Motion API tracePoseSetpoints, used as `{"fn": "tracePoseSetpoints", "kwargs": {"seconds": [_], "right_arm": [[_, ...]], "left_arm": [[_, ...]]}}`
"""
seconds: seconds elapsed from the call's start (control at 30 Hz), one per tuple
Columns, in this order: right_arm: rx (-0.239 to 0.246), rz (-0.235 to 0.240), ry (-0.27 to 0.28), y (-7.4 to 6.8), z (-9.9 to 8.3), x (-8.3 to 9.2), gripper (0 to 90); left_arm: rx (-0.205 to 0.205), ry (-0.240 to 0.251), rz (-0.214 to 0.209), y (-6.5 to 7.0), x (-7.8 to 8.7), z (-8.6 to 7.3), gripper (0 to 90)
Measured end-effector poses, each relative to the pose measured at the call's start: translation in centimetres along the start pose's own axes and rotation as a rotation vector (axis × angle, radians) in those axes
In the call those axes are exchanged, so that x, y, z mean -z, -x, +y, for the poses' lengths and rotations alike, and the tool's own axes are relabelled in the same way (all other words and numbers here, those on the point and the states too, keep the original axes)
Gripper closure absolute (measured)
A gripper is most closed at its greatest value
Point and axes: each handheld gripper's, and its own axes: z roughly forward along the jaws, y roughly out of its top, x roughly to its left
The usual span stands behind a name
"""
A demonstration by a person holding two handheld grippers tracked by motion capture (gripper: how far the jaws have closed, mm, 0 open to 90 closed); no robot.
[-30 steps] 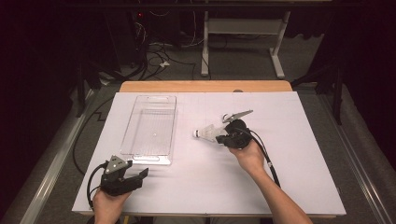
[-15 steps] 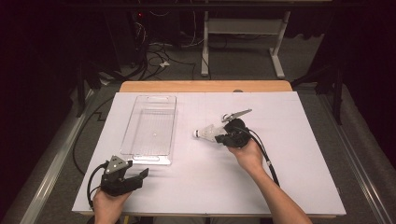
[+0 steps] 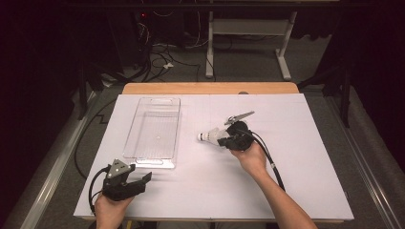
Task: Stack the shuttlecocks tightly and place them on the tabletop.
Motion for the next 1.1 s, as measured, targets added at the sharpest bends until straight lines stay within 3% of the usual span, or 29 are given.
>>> {"fn": "tracePoseSetpoints", "kwargs": {"seconds": [0.67,1.1], "right_arm": [[-0.003,0.026,0.008,-0.02,0.05,-0.29,90.0],[0.012,0.002,0.013,0.29,0.09,-0.46,90.0]], "left_arm": [[-0.005,-0.001,0.001,0.06,-0.01,0.00,30.9],[-0.006,-0.003,0.001,0.05,-0.02,0.00,30.8]]}}
